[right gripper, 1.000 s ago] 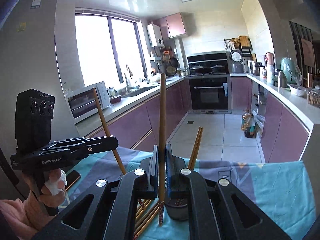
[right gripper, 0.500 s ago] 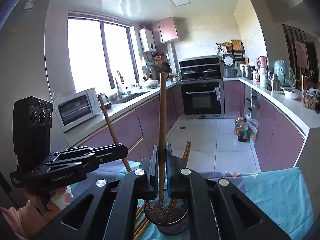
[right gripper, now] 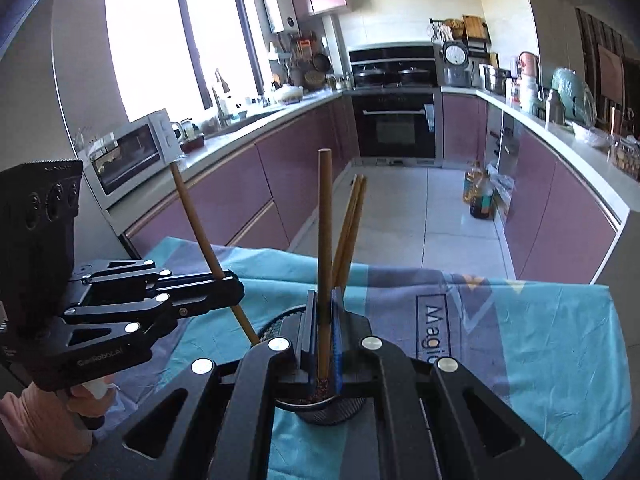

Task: Organize utensils
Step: 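Drop the chopstick into the mesh cup by opening the left tool while the right tool releases its own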

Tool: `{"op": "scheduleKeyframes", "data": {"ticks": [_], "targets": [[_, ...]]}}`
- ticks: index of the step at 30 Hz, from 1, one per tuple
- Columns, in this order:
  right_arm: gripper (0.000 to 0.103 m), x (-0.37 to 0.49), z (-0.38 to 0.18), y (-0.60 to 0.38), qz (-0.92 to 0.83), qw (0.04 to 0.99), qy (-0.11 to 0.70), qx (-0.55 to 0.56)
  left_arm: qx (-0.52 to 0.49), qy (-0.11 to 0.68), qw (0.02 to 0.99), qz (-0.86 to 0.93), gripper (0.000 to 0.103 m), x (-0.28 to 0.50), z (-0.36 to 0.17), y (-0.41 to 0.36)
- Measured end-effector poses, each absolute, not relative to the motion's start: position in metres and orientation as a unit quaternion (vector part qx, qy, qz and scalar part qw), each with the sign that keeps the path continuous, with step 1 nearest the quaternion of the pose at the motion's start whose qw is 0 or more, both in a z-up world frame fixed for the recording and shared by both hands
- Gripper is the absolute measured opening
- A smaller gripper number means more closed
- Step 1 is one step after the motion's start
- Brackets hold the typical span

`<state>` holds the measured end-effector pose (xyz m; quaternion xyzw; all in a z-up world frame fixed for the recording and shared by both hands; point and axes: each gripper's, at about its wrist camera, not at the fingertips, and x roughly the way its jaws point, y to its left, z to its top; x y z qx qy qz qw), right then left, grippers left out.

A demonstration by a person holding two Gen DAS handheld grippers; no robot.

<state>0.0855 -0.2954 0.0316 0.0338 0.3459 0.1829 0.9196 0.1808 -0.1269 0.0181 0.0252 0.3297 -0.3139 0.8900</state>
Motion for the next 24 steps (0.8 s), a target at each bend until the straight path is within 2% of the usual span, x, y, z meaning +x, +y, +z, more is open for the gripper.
{"op": "scheduleKeyframes", "data": {"ticks": [9, 11, 20, 24], "targets": [[0.009, 0.110, 0.017, -0.300, 0.169, 0.916, 0.359, 0.058, 0.011, 0.351, 0.886, -0.303, 0.008, 0.207, 0.007, -0.127], [0.009, 0.113, 0.014, -0.300, 0.165, 0.916, 0.360, 0.065, 0.007, 0.352, 0.887, -0.300, 0.014, 0.207, 0.004, -0.127], [0.009, 0.119, 0.004, -0.293, 0.173, 0.913, 0.365, 0.063, 0.006, 0.336, 0.897, -0.287, 0.020, 0.200, 0.004, -0.118], [0.011, 0.108, 0.008, -0.292, 0.176, 0.916, 0.355, 0.060, 0.000, 0.320, 0.905, -0.279, 0.026, 0.187, 0.008, -0.103]]}}
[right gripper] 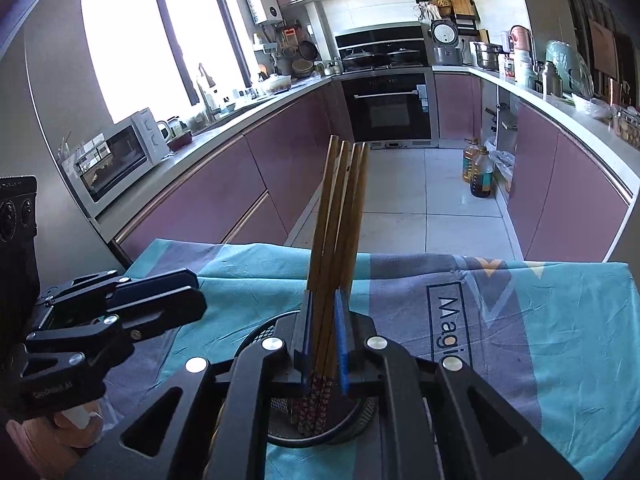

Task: Organize utensils
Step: 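Drop the chopstick into the mesh cup by opening the left tool while the right tool releases its own, then move both tools back over the remaining chopsticks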

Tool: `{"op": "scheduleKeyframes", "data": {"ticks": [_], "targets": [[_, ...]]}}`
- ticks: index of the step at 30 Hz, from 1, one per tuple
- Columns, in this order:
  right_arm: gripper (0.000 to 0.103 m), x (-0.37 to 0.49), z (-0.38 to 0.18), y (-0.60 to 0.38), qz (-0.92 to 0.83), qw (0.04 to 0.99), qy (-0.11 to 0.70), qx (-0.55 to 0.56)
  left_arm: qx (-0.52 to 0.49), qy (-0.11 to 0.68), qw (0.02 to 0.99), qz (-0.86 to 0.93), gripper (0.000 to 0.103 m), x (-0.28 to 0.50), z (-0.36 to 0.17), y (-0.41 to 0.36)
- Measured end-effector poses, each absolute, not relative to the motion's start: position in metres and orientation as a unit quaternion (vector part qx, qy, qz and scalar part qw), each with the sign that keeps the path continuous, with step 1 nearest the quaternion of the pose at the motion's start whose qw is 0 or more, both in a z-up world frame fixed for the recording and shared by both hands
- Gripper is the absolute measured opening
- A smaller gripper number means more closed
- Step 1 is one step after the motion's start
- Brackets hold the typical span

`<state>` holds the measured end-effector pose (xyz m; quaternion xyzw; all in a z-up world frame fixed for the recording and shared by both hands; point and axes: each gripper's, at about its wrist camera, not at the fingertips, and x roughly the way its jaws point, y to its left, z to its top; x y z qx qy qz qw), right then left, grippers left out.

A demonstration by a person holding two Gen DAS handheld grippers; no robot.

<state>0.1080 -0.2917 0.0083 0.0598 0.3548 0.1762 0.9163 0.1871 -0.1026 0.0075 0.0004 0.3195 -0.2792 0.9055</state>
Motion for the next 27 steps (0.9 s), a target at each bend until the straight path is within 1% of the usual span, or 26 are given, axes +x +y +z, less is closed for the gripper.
{"op": "scheduleKeyframes", "data": {"ticks": [4, 6, 11, 13, 18, 27], "targets": [[0.021, 0.089, 0.019, -0.288, 0.188, 0.923, 0.333, 0.052, 0.009, 0.301, 0.916, -0.264, 0.029, 0.169, 0.009, -0.089], [0.023, 0.075, 0.025, -0.285, 0.197, 0.925, 0.322, 0.042, 0.013, 0.294, 0.920, -0.258, 0.033, 0.160, 0.008, -0.083], [0.032, 0.036, 0.031, -0.274, 0.232, 0.924, 0.304, 0.013, 0.019, 0.294, 0.924, -0.243, 0.036, 0.138, -0.001, -0.064], [0.034, 0.025, 0.029, -0.269, 0.243, 0.920, 0.307, 0.007, 0.028, 0.300, 0.924, -0.234, 0.036, 0.129, -0.011, -0.058], [0.035, 0.012, 0.003, -0.254, 0.266, 0.901, 0.342, 0.004, 0.044, 0.329, 0.917, -0.222, 0.037, 0.114, -0.041, -0.047], [0.037, 0.011, -0.064, -0.227, 0.255, 0.870, 0.422, 0.015, 0.043, 0.391, 0.897, -0.203, 0.037, 0.099, -0.102, -0.032]]}}
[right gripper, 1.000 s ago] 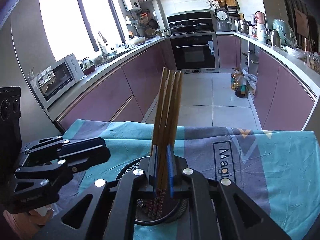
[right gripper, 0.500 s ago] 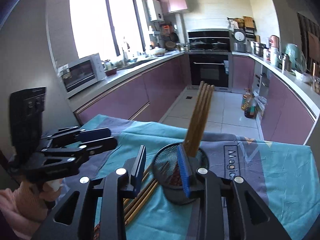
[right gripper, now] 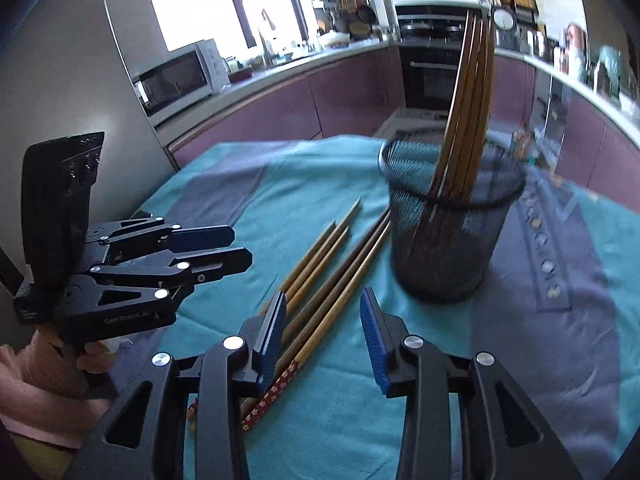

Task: Organize utensils
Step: 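Move both tools back over the remaining chopsticks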

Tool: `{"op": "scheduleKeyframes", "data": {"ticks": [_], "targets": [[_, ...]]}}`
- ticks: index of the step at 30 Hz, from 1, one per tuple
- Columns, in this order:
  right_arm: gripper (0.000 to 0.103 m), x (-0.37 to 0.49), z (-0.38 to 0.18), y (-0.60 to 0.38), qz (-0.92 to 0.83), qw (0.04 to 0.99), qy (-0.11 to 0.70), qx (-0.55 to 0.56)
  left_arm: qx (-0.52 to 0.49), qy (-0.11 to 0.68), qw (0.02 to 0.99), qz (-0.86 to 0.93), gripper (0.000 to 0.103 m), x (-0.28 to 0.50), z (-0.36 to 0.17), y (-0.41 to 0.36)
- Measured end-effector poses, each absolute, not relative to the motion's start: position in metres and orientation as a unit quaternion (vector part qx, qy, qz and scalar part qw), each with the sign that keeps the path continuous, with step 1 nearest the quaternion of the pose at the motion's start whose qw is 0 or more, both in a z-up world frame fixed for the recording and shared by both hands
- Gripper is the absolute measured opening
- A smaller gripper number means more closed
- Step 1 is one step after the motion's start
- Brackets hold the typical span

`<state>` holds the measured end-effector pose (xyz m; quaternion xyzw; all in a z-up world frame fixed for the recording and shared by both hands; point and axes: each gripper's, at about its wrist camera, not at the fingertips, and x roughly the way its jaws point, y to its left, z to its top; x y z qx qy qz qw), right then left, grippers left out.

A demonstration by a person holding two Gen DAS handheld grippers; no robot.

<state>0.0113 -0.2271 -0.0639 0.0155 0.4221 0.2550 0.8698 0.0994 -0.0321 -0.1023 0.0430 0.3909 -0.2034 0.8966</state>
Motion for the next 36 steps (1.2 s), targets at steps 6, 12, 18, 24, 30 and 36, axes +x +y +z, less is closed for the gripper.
{"op": "scheduleKeyframes", "data": {"ticks": [6, 12, 18, 24, 30, 36], "targets": [[0.037, 0.007, -0.082, -0.223, 0.246, 0.863, 0.441, 0.023, 0.045, 0.407, 0.888, -0.211, 0.037, 0.096, -0.114, -0.036], [0.037, 0.004, -0.089, -0.223, 0.239, 0.861, 0.449, 0.025, 0.057, 0.415, 0.882, -0.218, 0.037, 0.094, -0.118, -0.049], [0.037, 0.004, -0.091, -0.220, 0.234, 0.863, 0.447, 0.016, 0.063, 0.425, 0.878, -0.213, 0.037, 0.099, -0.125, -0.054], [0.037, 0.003, -0.091, -0.217, 0.230, 0.865, 0.446, 0.004, 0.065, 0.428, 0.876, -0.212, 0.037, 0.101, -0.128, -0.056], [0.037, 0.004, -0.092, -0.212, 0.226, 0.866, 0.446, -0.004, 0.065, 0.430, 0.874, -0.216, 0.037, 0.101, -0.131, -0.057], [0.037, 0.005, -0.093, -0.211, 0.220, 0.866, 0.449, -0.010, 0.063, 0.431, 0.874, -0.215, 0.038, 0.101, -0.131, -0.057]]}}
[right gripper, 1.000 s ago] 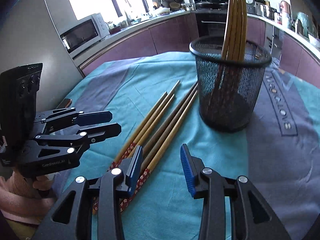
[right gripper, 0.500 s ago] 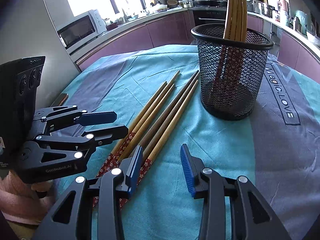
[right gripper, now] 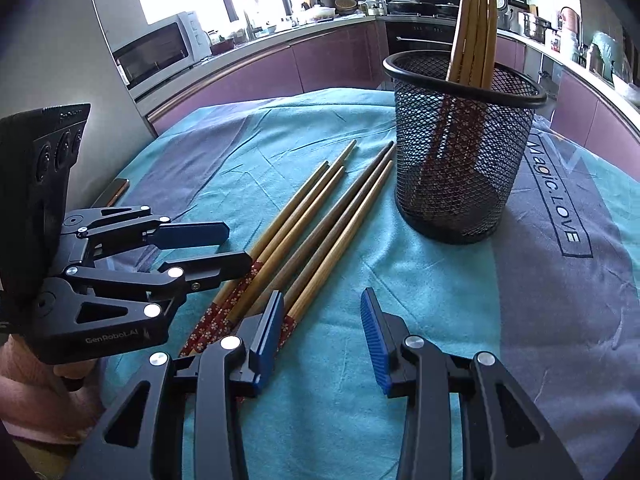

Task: Organize utensils
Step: 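Move both tools back over the remaining chopsticks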

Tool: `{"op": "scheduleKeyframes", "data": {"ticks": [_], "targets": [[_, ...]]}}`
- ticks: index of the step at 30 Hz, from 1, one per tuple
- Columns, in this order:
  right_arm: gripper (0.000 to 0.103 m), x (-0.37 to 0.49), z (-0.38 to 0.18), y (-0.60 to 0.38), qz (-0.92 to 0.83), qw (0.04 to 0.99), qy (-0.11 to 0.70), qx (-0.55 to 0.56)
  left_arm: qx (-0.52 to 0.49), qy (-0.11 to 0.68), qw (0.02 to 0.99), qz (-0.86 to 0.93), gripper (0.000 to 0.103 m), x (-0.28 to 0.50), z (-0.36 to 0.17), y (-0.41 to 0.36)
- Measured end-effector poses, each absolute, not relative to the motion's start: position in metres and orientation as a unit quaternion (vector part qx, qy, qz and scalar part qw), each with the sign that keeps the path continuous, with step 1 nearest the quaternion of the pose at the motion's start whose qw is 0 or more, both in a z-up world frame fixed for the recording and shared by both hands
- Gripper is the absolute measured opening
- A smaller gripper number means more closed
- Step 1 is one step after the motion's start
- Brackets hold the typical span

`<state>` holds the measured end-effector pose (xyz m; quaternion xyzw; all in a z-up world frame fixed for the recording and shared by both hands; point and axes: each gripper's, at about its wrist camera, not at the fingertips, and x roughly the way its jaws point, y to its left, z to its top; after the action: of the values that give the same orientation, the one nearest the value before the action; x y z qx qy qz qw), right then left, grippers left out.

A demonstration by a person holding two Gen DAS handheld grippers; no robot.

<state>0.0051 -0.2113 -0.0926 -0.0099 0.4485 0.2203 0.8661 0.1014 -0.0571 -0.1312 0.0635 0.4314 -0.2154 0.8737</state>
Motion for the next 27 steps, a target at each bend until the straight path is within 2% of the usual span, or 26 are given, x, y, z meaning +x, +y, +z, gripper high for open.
{"op": "scheduleKeyframes", "data": {"ticks": [7, 13, 27], "targets": [[0.037, 0.005, -0.092, -0.214, 0.213, 0.866, 0.452, -0.021, 0.063, 0.434, 0.873, -0.212, 0.036, 0.102, -0.132, -0.056], [0.037, 0.005, -0.091, -0.218, 0.203, 0.867, 0.454, -0.032, 0.060, 0.440, 0.870, -0.214, 0.025, 0.105, -0.132, -0.054], [0.036, 0.032, -0.094, -0.205, 0.181, 0.875, 0.447, -0.039, 0.050, 0.454, 0.867, -0.201, 0.025, 0.129, -0.134, -0.054]]}}
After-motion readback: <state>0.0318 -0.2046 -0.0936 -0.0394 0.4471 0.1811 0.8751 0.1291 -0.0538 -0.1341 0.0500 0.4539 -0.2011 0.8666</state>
